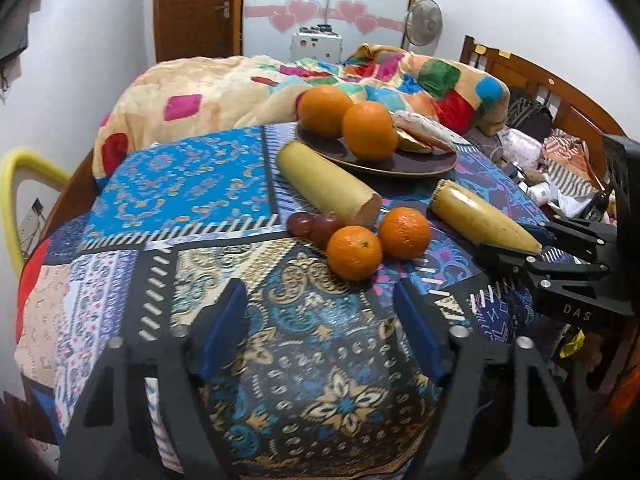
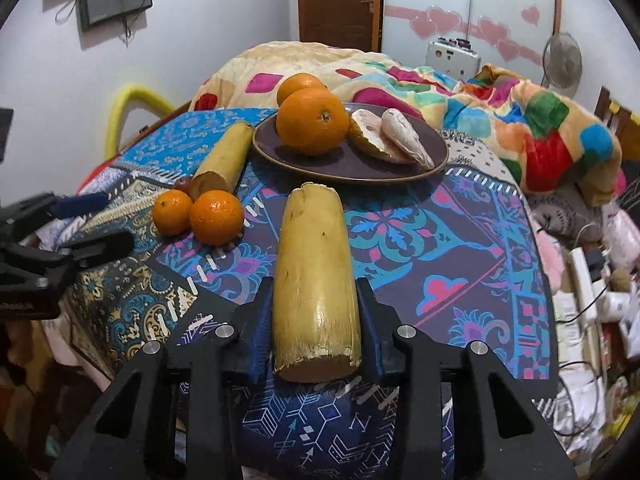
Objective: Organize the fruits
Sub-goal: 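Grasp yellow cylindrical fruit with right tool while left tool grasps the tangerine, then lift the yellow fruit with right tool while left tool carries tangerine toward the plate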
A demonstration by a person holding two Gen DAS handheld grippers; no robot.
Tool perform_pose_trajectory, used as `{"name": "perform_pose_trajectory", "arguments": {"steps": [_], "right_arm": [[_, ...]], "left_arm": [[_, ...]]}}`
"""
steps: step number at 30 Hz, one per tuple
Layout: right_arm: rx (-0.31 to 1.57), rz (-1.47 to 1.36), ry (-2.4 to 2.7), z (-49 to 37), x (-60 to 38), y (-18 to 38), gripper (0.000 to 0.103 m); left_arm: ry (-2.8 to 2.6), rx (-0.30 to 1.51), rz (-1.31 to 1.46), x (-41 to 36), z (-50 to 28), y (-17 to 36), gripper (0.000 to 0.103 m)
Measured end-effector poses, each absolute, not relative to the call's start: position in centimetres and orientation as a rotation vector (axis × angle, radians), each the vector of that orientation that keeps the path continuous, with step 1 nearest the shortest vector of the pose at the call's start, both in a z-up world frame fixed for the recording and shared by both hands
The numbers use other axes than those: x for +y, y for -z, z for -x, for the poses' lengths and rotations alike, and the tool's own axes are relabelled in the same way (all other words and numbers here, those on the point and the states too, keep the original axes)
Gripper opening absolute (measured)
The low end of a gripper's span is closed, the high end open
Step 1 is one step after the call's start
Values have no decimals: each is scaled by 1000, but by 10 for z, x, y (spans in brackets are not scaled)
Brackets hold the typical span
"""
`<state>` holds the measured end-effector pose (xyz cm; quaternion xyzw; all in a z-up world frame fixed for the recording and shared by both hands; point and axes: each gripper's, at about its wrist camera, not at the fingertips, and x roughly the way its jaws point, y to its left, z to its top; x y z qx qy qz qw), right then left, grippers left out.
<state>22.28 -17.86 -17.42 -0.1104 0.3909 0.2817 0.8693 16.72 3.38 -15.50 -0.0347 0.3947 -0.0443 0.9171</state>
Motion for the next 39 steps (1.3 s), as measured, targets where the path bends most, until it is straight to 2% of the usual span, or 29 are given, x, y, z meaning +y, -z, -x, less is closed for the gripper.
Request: {"name": "perform_pose_trajectory", "arguments": {"steps": [6, 16, 17, 25, 39], "right_arm": [[803, 224, -602, -234, -168, 176, 36], [768, 210, -628, -238, -166, 181, 35], [765, 209, -627, -238, -166, 180, 35], [746, 165, -620, -234, -181, 175, 35], [636, 113, -586, -242, -194, 134, 35]], "left_arm": [[135, 837, 69, 24, -185, 160, 52], [145, 846, 65, 19, -198, 167, 38], [147, 844, 64, 19, -198, 166, 34], [140, 830, 43, 17, -192, 161, 33], [129, 731, 31, 22, -203, 118, 33]]}}
